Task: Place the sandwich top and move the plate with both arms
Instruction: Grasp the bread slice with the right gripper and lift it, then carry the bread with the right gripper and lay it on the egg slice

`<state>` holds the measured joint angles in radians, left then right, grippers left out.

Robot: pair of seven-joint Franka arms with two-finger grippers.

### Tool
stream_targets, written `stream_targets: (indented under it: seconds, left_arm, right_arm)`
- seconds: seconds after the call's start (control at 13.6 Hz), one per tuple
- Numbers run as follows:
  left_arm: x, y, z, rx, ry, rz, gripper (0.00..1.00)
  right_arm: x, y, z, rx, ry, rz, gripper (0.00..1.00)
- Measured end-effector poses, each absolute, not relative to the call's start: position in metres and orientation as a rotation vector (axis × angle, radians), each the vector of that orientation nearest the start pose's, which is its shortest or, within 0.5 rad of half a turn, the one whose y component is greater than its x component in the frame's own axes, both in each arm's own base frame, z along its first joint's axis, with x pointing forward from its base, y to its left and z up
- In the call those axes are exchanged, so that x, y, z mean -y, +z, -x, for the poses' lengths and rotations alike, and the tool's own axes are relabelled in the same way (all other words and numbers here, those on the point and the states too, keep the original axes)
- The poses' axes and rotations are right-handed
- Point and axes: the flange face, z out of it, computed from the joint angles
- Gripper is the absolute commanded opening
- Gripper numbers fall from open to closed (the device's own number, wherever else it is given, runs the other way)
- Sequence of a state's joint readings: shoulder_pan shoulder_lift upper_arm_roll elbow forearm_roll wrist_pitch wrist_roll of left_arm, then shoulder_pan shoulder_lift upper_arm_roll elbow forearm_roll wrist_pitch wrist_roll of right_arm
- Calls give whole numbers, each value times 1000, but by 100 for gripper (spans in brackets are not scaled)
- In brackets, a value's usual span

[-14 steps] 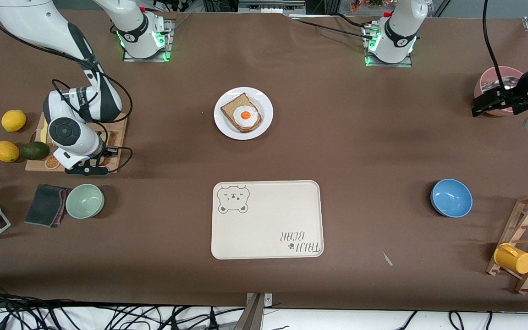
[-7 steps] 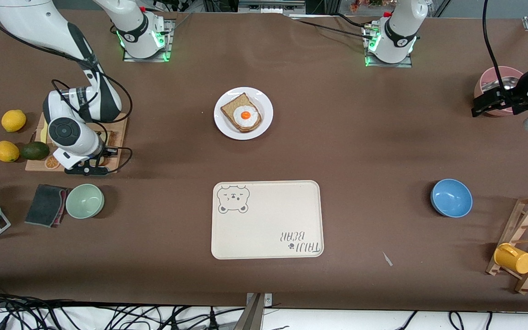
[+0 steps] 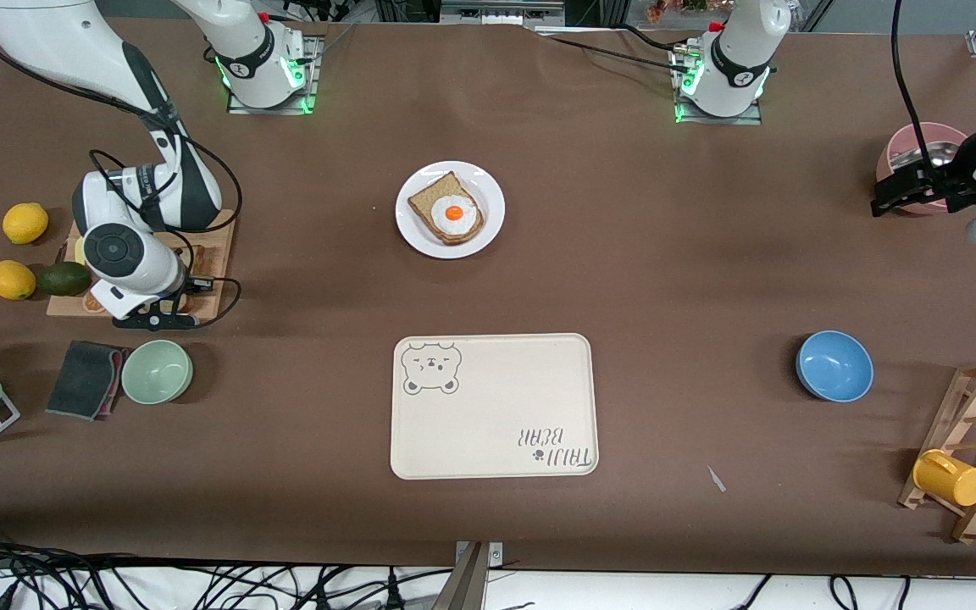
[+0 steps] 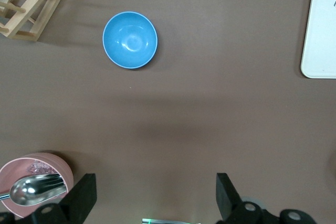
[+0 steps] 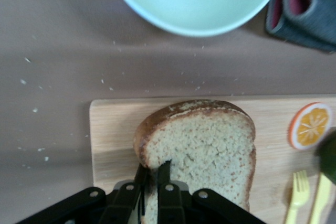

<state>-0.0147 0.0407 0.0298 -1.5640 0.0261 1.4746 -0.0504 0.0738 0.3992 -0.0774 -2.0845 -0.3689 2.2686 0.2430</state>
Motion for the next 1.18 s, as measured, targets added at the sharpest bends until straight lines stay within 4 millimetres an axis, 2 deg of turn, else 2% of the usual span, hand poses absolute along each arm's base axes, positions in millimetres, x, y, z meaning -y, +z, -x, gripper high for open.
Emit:
stream_targets:
  seconds: [0.22, 0.44, 0.59, 0.81, 0.96, 1.18]
  left_arm:
    - [-11, 597, -555, 103, 202, 3104, 100]
    - [-11, 597, -555, 103, 203, 3104, 100]
    - [-11, 597, -555, 103, 203, 3104, 100]
    - [-11, 597, -555, 103, 203, 3104, 100]
    - [-11, 597, -555, 103, 203, 3104, 100]
    - [-11, 597, -555, 103, 203, 3104, 100]
  right_arm:
    - [-13, 245, -582, 81, 362, 3467, 0]
    - [-57, 275, -593, 92, 422, 3496, 0]
    - [-102, 291, -593, 59, 436, 3505, 0]
    - [-176, 295, -582, 7, 454, 3423, 0]
    - [-226, 294, -568, -29, 447, 3384, 0]
    - [-306, 298, -537, -65, 412, 3359, 0]
